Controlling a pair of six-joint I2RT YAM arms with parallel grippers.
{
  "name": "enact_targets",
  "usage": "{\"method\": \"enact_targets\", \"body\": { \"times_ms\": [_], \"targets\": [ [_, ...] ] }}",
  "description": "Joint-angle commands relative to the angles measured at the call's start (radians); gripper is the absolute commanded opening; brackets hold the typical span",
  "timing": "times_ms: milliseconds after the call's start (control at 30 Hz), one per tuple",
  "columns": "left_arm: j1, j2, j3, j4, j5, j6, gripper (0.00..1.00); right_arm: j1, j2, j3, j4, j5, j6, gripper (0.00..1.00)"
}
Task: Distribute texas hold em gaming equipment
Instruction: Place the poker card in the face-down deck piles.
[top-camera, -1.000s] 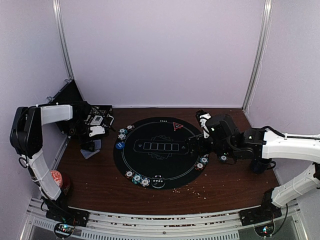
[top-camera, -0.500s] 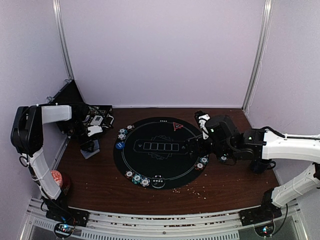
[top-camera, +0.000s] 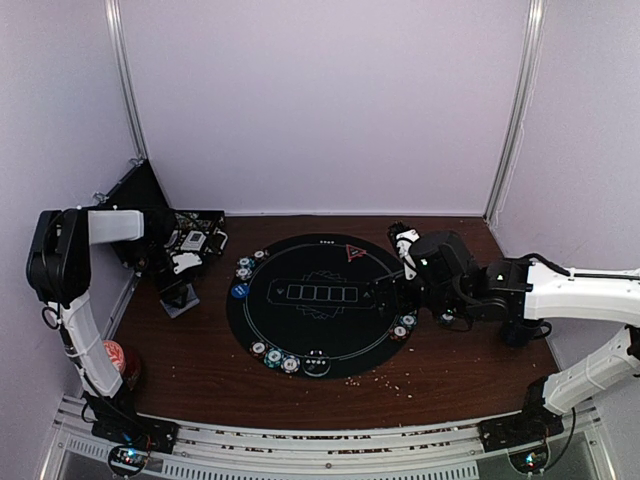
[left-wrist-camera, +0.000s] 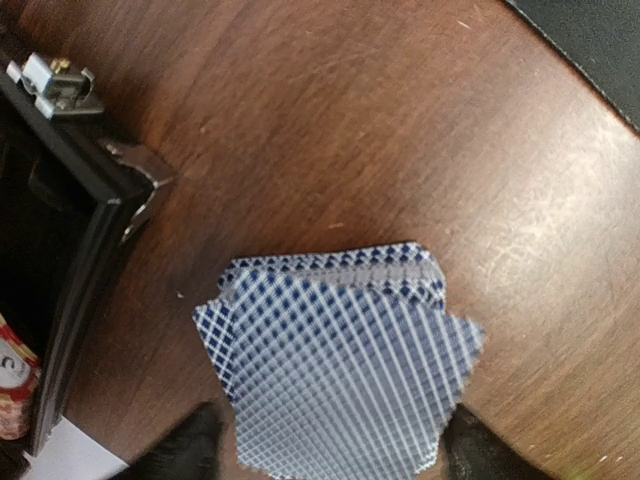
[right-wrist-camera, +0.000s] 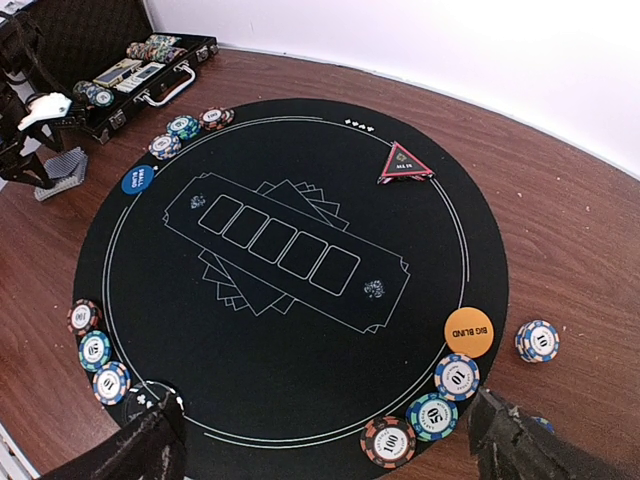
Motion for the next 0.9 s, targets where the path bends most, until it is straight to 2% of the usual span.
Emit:
{"method": "enact_targets", "body": {
  "times_ms": [0, 67, 100, 433, 867],
  "targets": [
    [0.016, 0.01, 0.028, -0.01, 0.012, -0.018, 0.89, 0.007, -0.02, 0.003, 0.006, 0.014, -0.016, 1.0],
    [0.016, 0.009, 0.031, -0.01, 0.012, -0.019, 0.97, 0.008, -0.02, 0.004, 0.007, 0.013, -0.016, 1.0],
    [0.016, 0.009, 0.033, -0.01, 0.01, -0.019, 0.98, 0.009, -0.02, 0.003, 0.006, 0.014, -0.017, 1.0],
    [0.016, -0.026, 0.055, -0.007, 0.015, -0.032, 0.98, 0.012, -0.02, 0.005, 0.005, 0.016, -0.019, 1.0],
    [0.025, 0.035, 0.04, -0.002, 0.026, -0.042, 0.98, 0.019, -0.023, 0.003, 0.005, 0.025, -0.019, 1.0]
  ]
}}
